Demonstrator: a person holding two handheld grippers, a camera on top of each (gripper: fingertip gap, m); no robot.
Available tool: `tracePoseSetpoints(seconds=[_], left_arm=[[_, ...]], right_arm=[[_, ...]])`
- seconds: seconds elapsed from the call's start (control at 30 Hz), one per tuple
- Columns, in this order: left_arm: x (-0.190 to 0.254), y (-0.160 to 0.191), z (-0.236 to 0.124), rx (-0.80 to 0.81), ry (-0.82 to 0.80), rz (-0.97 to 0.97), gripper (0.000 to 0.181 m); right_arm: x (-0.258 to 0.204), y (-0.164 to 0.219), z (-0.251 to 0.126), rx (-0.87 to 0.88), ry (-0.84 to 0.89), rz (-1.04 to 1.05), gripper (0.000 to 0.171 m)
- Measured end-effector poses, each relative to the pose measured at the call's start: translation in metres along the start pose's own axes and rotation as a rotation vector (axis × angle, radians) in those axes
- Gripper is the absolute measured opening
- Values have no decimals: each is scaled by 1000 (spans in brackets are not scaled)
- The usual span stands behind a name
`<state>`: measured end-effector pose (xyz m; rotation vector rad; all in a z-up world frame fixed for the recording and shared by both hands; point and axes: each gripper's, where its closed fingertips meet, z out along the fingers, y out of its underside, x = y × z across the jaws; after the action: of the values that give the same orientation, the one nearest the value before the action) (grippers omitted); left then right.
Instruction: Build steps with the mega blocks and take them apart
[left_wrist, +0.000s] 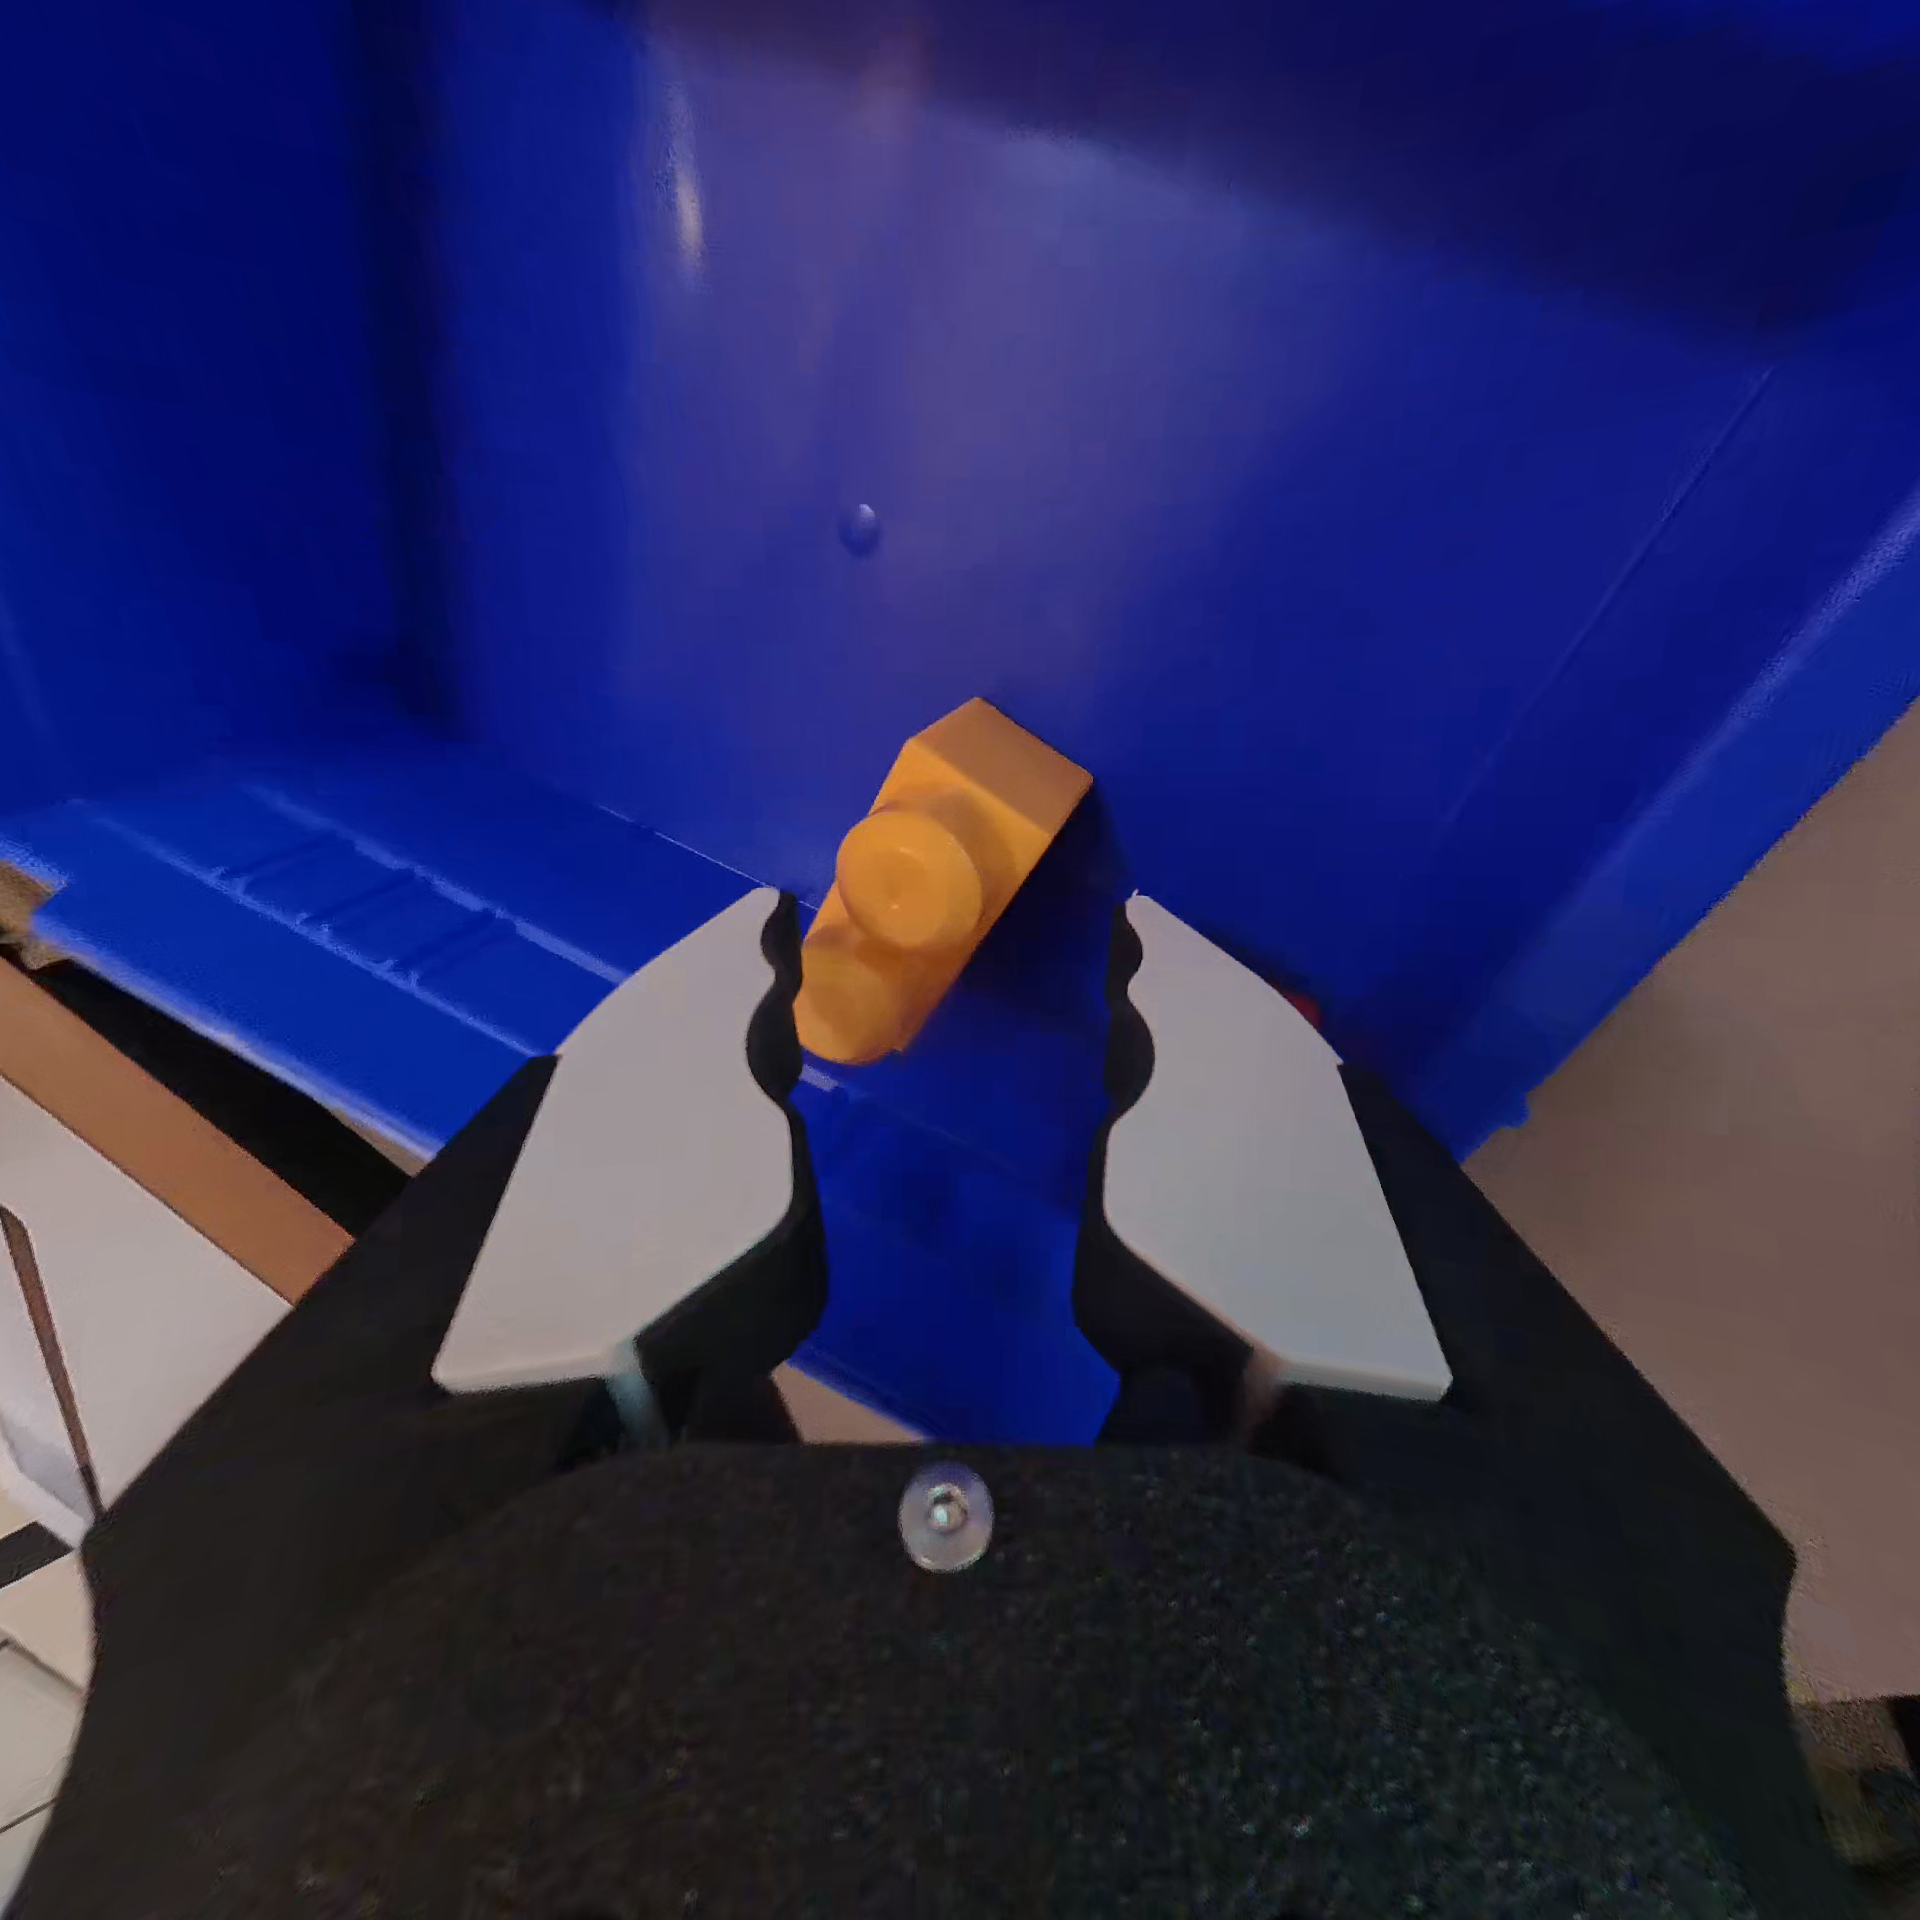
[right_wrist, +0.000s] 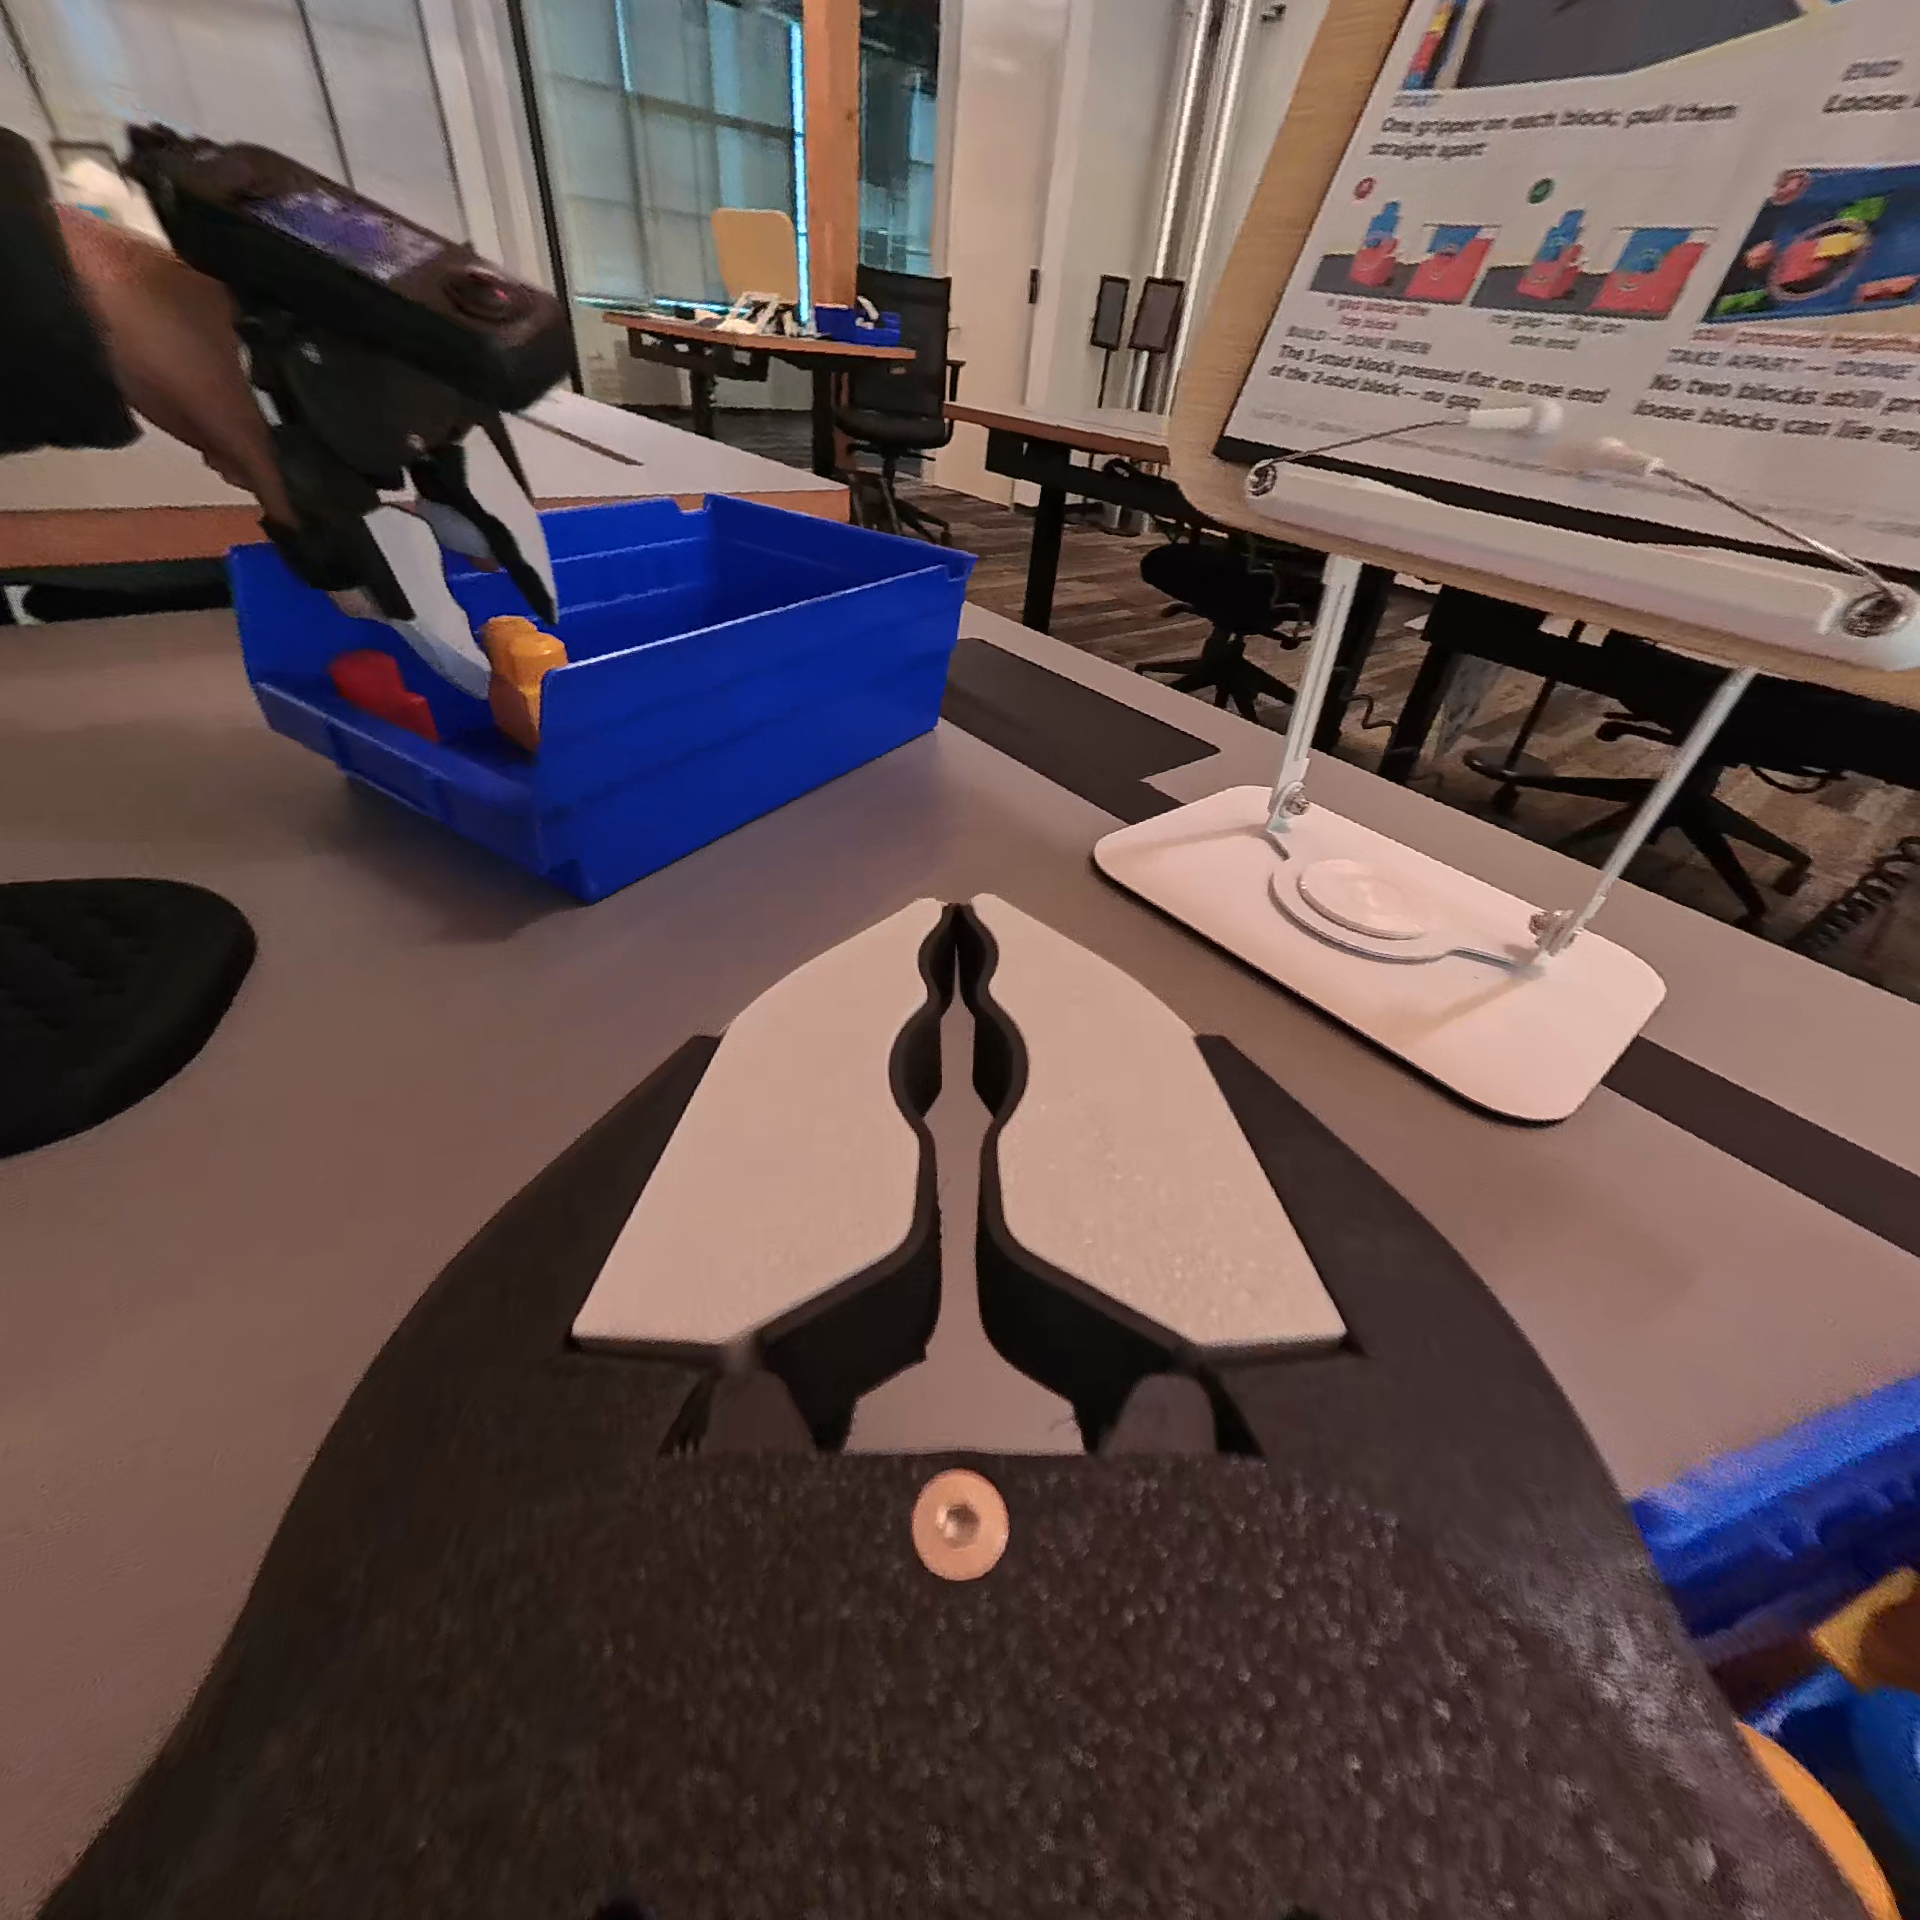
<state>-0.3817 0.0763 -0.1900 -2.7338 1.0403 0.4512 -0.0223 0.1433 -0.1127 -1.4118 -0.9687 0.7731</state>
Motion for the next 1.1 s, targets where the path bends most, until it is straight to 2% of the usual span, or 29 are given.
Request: tracePoseSetpoints(seconds=[0.2,0.3,0.37,0.47,0.67,0.8,0.9,1.1], left_arm=[[0,6,22,-126,8,132,56],[-7,12,32,-196,-36,229,42],[-7,8,29,-183,-37,252,41],[-12,-8,9,-110,-63,221,40],[-1,-56,-61,61,-83,240,40],[31,-89,-99,110,-62,312,40],[71,-115,-117,146,-19,388,40],[157,-160,-122,182,72,556,40]], right_arm=[[-8,4,2,-19,-45,-9,0],[-11,6,3,-27,-57,-15,0],[-12,7,3,-30,-61,-21,0],[-10,6,3,-27,-61,-21,0],[0,1,-1,-7,-35,9,0],[7,-2,-4,5,-13,5,0],[13,-6,-7,9,6,-3,0],[33,-12,-16,30,62,27,0]])
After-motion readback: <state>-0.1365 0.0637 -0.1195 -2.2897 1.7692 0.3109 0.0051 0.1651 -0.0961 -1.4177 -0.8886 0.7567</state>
